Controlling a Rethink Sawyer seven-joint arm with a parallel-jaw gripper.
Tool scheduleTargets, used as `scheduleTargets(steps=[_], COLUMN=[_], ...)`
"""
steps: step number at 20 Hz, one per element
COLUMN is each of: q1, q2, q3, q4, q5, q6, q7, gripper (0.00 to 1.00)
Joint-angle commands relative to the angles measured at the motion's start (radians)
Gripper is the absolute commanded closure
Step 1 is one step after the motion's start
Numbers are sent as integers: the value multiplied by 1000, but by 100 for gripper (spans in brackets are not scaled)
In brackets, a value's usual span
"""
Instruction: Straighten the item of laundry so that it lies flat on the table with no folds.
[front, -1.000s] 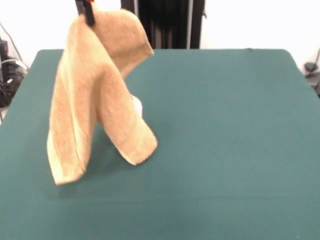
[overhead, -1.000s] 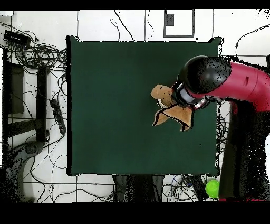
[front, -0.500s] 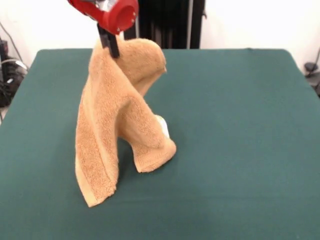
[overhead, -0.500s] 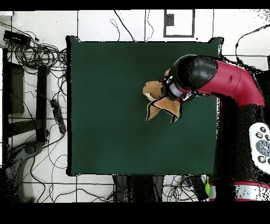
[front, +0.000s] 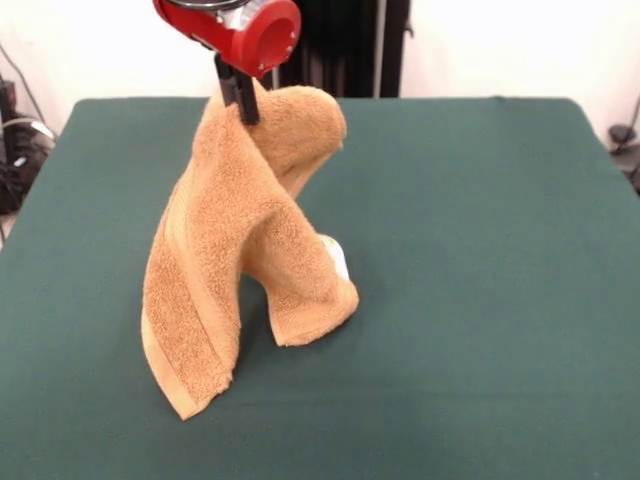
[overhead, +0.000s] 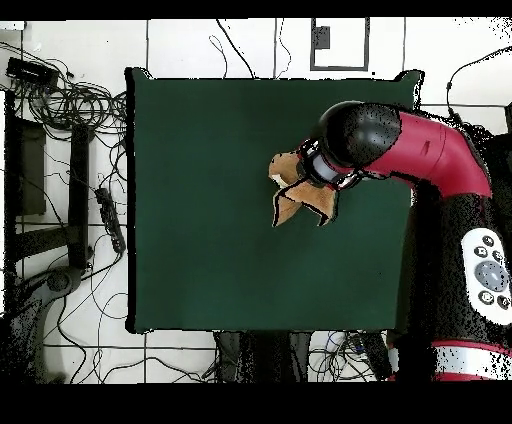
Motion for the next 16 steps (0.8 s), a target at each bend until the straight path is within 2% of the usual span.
scheduleTargets(steps=[1, 12, 16], q1=[28, -15, -32], q2=[-32, -92, -113], q3=[70, 52, 61], q4=[130, 194, 232], q5=[13, -67, -76], q6=[-8, 39, 18], q7=[-72, -205, -204], gripper=[100, 100, 100])
